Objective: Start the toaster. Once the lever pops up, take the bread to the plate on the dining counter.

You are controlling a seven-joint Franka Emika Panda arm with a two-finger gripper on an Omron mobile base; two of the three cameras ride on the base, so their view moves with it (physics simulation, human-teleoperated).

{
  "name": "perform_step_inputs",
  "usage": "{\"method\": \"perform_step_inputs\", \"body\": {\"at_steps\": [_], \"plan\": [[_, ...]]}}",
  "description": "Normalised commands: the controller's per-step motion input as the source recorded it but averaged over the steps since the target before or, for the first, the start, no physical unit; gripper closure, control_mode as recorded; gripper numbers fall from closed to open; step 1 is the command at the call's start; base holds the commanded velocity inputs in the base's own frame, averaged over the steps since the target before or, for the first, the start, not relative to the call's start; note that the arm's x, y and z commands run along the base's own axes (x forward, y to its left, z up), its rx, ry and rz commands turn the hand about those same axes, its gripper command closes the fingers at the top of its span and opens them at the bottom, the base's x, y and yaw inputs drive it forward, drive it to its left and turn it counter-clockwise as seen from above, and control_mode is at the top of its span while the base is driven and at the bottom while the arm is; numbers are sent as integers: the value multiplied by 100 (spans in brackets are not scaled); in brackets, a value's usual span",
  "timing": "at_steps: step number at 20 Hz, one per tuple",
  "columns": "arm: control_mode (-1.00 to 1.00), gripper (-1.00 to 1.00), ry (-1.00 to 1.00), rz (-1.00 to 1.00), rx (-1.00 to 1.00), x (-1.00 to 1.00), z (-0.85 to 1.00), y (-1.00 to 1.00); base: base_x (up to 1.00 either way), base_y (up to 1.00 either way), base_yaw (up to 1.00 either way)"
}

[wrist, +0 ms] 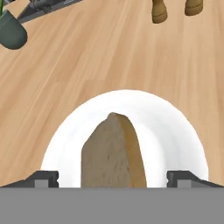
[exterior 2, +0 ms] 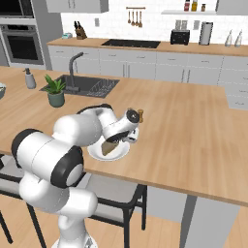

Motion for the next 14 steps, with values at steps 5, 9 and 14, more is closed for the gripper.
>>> {"method": "perform_step_inputs", "body": {"at_steps": [5, 9, 14], "plan": [[-100, -100, -2, 0, -25, 0, 13, -5, 0, 0, 0], [-100, -100, -12, -1, -19, -6, 24, 0, 0, 0, 0], [-100, -100, -10, -12, -8, -65, 65, 0, 0, 0, 0]]}}
